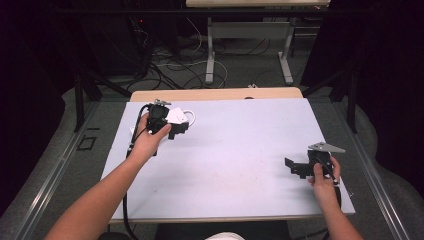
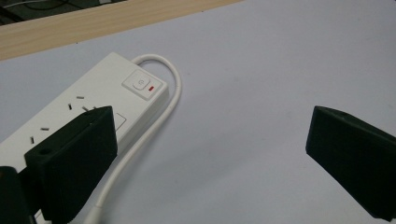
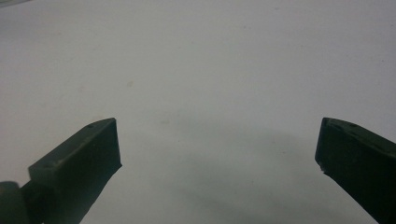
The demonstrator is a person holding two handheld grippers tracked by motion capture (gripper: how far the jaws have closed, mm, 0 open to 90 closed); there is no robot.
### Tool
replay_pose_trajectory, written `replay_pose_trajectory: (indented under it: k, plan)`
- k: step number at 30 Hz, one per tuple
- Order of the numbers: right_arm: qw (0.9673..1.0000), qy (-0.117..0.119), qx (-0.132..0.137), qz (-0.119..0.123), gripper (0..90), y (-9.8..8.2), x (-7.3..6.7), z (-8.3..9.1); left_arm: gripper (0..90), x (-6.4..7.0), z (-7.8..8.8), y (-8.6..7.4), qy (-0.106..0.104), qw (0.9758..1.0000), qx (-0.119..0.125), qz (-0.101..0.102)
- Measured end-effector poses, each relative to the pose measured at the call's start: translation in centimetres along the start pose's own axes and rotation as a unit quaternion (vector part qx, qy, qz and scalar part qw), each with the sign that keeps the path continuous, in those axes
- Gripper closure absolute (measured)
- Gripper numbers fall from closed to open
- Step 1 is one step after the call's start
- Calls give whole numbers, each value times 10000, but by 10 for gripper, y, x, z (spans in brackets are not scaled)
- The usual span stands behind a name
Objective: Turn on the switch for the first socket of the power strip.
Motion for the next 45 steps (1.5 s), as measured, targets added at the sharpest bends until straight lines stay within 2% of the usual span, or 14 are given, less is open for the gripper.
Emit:
replay_pose_trajectory:
  k: [4, 8, 15, 21, 28, 29, 34, 37, 40, 45]
  plan:
    - [10000, -23, -1, -16, 0, 0, 0, 0, 21, 1, 7, -7, -93, 9999, 45, 24]
    - [10000, -15, 3, -9, 0, 0, 0, 0, 33, -1, 13, -13, -77, 9999, 111, -19]
    - [10000, -17, 2, -10, 0, 0, -1, 1, 33, -6, 27, -25, -127, 9995, 198, 188]
    - [10000, -18, 1, -10, 0, 0, -1, 1, 33, -10, 38, -35, -125, 9991, 311, 269]
    - [10000, -9, 5, -7, 0, 0, -1, 1, 33, -16, 49, -50, -114, 9982, 383, 454]
    - [10000, -11, -7, -37, 0, 0, -1, 1, 33, -18, 51, -52, -90, 9983, 385, 431]
    - [10000, -8, -5, -36, 0, 0, -1, 1, 33, -23, 54, -64, -103, 9967, 516, 619]
    - [10000, -9, -6, -40, 0, 0, -1, 1, 33, -27, 55, -72, -110, 9963, 517, 683]
    - [10000, -14, 0, -24, 0, 0, -1, 1, 33, -31, 55, -80, -136, 9947, 575, 840]
    - [10000, -4, -11, -58, 0, -1, -2, 1, 33, -41, 55, -94, -58, 9931, 641, 984]
Point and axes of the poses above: each handheld gripper's, and its own axes: z roughly backward along the jaws, y roughly out of its top, x roughly to its right, the point moved 2 cm from there along -z, roughly forward along the jaws, and after that the axes turned 2 degrees about y, right-handed, at the moved point
